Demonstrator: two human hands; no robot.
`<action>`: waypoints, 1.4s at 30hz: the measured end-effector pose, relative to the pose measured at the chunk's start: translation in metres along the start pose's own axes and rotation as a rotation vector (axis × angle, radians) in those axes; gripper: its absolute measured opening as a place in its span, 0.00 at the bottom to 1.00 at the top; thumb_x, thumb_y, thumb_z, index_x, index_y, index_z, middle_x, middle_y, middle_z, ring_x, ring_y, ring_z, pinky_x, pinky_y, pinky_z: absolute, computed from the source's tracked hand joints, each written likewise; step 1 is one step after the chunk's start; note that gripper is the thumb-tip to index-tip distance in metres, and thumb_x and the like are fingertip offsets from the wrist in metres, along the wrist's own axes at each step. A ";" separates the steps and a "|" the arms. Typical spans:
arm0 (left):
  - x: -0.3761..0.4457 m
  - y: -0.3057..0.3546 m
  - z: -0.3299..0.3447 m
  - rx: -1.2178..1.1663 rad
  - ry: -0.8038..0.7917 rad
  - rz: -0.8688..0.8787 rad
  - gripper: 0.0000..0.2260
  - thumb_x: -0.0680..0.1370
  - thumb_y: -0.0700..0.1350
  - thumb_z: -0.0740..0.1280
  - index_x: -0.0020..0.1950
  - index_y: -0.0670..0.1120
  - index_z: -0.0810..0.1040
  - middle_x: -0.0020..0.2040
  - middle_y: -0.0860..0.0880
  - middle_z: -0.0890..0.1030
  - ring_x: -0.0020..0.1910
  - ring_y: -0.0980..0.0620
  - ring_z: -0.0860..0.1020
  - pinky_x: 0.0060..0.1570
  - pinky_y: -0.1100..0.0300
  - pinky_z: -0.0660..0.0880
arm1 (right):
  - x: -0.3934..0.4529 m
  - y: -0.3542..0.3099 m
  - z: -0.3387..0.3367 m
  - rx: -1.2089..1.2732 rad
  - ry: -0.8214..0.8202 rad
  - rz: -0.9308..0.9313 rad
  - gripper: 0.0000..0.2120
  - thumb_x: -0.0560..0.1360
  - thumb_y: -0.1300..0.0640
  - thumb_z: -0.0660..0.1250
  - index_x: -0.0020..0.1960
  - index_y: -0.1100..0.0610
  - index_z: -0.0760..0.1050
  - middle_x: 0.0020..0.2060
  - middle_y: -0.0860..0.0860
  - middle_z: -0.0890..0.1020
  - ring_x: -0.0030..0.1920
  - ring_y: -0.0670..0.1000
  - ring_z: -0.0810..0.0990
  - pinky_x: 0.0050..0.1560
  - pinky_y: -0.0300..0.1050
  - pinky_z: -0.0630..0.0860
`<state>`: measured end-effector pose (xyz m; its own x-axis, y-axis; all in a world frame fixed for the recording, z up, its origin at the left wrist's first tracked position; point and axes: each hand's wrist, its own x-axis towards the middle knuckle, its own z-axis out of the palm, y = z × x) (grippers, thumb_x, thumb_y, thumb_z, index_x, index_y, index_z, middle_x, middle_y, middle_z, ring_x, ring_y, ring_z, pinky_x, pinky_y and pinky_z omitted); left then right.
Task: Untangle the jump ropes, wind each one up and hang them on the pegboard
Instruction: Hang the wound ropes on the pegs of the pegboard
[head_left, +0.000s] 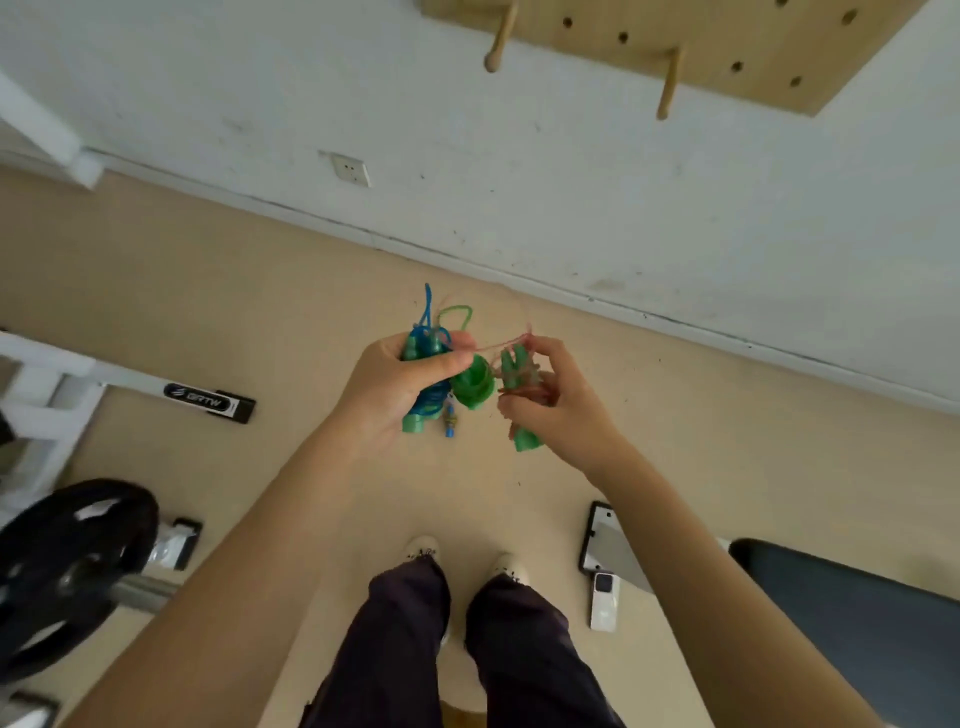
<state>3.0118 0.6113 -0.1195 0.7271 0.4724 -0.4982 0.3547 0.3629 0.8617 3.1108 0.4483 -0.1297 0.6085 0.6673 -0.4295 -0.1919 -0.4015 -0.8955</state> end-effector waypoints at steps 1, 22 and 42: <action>-0.018 0.019 0.003 -0.001 -0.003 0.014 0.07 0.75 0.35 0.71 0.53 0.41 0.83 0.41 0.52 0.86 0.39 0.57 0.83 0.36 0.66 0.77 | -0.016 -0.019 -0.002 0.019 0.016 -0.013 0.24 0.73 0.67 0.71 0.62 0.48 0.67 0.38 0.50 0.80 0.33 0.44 0.77 0.37 0.42 0.77; -0.049 0.122 -0.031 -0.106 0.259 0.116 0.22 0.67 0.53 0.79 0.53 0.40 0.84 0.47 0.42 0.86 0.41 0.46 0.83 0.42 0.52 0.80 | -0.027 -0.136 0.008 -0.251 -0.189 -0.255 0.30 0.72 0.64 0.71 0.67 0.43 0.64 0.45 0.57 0.82 0.37 0.45 0.78 0.41 0.44 0.79; 0.167 0.312 -0.129 0.129 -0.036 0.137 0.16 0.72 0.44 0.77 0.49 0.33 0.80 0.38 0.41 0.77 0.37 0.47 0.73 0.40 0.51 0.69 | 0.202 -0.322 0.051 0.025 0.147 -0.189 0.07 0.79 0.56 0.67 0.46 0.59 0.81 0.32 0.51 0.79 0.36 0.51 0.77 0.46 0.47 0.76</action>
<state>3.1675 0.9070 0.0539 0.7935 0.4804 -0.3737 0.3218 0.1900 0.9276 3.2560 0.7448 0.0661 0.7408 0.6296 -0.2342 -0.0819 -0.2613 -0.9618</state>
